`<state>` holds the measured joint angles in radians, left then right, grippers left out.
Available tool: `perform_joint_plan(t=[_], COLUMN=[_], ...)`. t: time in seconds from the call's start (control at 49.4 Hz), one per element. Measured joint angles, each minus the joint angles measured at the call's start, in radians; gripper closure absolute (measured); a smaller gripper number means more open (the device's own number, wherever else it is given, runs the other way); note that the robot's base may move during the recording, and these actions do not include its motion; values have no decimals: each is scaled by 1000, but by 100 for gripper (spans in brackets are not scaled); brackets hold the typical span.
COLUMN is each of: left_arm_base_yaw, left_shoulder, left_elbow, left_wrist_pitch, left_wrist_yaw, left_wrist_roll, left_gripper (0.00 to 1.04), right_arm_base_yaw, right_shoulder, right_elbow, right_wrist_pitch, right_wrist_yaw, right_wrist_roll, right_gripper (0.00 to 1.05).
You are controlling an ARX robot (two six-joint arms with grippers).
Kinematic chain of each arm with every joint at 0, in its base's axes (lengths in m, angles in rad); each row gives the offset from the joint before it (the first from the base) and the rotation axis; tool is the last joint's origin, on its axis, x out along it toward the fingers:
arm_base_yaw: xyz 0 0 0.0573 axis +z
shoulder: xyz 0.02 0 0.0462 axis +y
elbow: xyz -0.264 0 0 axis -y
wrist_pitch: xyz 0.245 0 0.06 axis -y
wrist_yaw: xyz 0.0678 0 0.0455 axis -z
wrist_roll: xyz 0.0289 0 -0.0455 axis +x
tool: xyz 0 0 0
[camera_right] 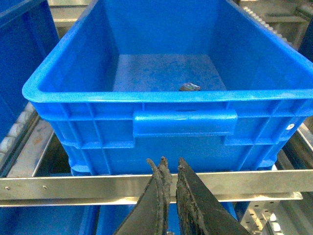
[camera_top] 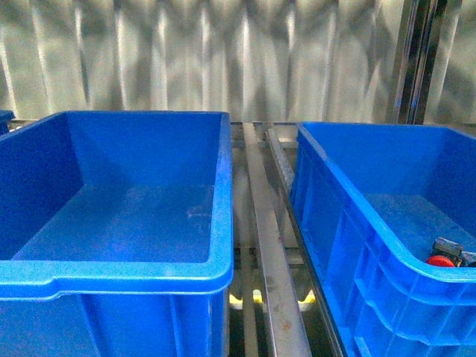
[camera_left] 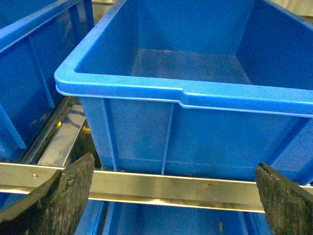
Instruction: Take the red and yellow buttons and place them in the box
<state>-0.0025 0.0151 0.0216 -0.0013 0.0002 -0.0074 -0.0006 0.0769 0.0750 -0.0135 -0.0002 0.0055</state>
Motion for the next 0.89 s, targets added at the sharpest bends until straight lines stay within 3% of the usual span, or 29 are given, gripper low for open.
perform_joint_plan(t=[0.547, 0.891], left_arm_base_yaw=[0, 0], left_shoulder=[0, 0], left_elbow=[0, 0], left_wrist_pitch=[0, 0], left_wrist_yaw=[0, 0], left_wrist_roll=[0, 0], left_gripper=[8, 8], right_arm_base_yaw=[0, 0], right_shoulder=[-69, -71], right_elbow=[-48, -48], right_wrist_pitch=[11, 11], right_wrist_yaw=[0, 0], right_wrist_roll=[-1, -2], right_gripper=[98, 25])
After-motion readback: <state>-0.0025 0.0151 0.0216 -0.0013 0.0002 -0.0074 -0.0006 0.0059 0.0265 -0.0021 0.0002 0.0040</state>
